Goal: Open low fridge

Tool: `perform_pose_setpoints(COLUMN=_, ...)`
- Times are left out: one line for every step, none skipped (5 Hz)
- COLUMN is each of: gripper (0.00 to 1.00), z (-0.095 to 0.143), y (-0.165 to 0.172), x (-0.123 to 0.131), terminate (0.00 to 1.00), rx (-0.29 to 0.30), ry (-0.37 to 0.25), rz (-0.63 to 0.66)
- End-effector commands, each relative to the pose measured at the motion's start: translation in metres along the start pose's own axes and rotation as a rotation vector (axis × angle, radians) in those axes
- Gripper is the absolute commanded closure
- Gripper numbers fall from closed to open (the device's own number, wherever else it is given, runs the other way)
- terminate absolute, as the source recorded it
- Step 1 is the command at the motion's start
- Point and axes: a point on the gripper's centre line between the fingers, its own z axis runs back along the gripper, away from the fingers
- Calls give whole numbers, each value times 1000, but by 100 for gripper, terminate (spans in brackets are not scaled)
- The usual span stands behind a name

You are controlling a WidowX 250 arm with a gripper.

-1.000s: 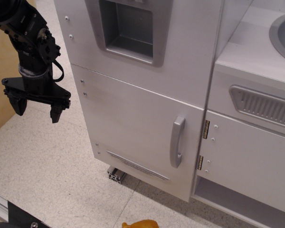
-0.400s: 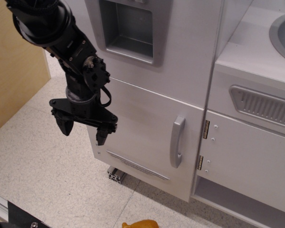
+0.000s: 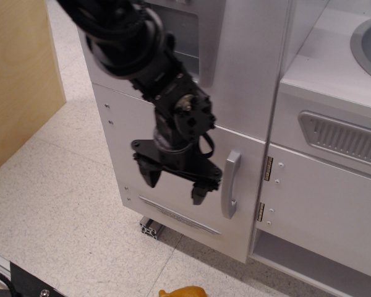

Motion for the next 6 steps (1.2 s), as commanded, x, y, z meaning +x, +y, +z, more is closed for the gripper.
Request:
perform_pose_setpoints(gripper=0, z=-8, y=-29, x=24, terminate=0, rx=-18, ry=-87, rz=12)
perform_pose_setpoints(gripper=0, z=-15, y=-39, x=35, terminate=0, rx=-31, ry=-95, rz=8)
perform_pose_setpoints(gripper=0, z=-21, y=-47, x=37, terminate=0, rx=-60, ry=-94, rz=-18)
perform_pose_setpoints(gripper=0, z=-22, y=-47, x=41, terminate=0, rx=-55, ry=-118, rz=-9)
perform_pose_setpoints(gripper=100, z=-24, y=-47, x=43, terminate=0, rx=-69, ry=-117, rz=-18)
perform_pose_setpoints(gripper=100, z=-24, y=-44, x=41, terminate=0, rx=-72, ry=-122, rz=-27)
